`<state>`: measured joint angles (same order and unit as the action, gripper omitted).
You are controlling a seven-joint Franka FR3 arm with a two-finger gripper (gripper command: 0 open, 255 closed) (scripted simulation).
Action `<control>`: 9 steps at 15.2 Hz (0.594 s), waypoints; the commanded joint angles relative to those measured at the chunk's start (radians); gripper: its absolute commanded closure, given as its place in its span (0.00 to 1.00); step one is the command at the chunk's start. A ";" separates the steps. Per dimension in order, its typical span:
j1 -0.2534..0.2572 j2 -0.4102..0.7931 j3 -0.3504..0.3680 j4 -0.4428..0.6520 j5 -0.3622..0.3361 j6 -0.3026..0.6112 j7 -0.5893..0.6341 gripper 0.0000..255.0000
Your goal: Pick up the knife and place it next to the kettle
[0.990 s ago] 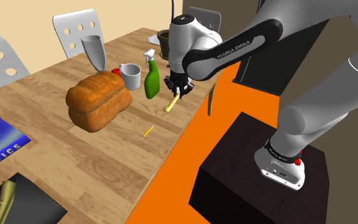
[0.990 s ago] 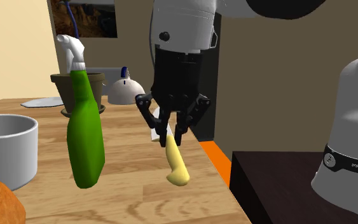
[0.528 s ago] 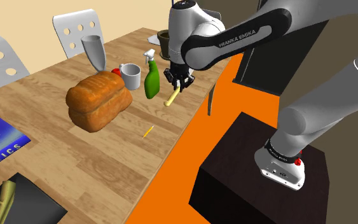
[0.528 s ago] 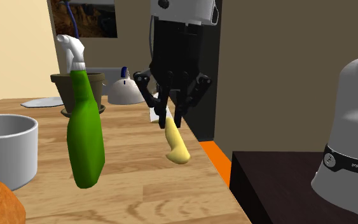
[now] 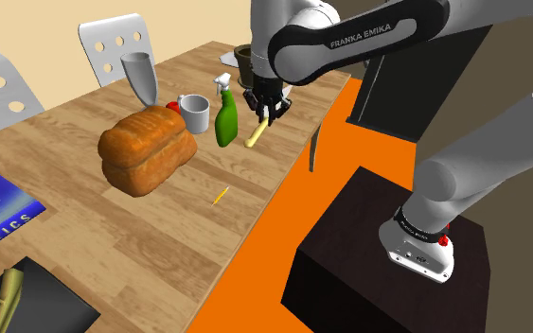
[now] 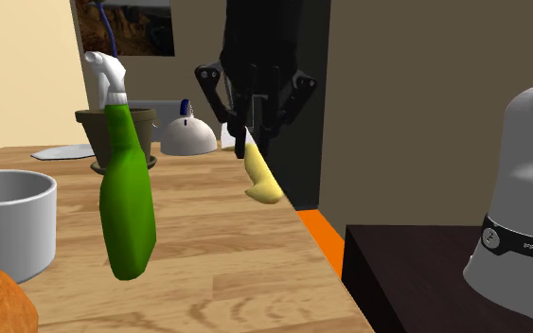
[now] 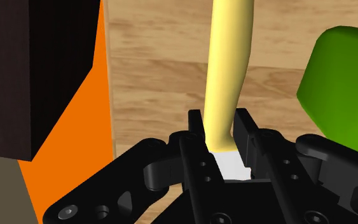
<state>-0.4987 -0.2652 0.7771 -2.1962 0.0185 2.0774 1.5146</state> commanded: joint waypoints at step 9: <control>0.005 -0.037 -0.031 0.105 0.022 -0.134 -0.035 1.00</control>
<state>-0.4941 -0.2997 0.7487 -2.1026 0.0388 1.9571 1.4819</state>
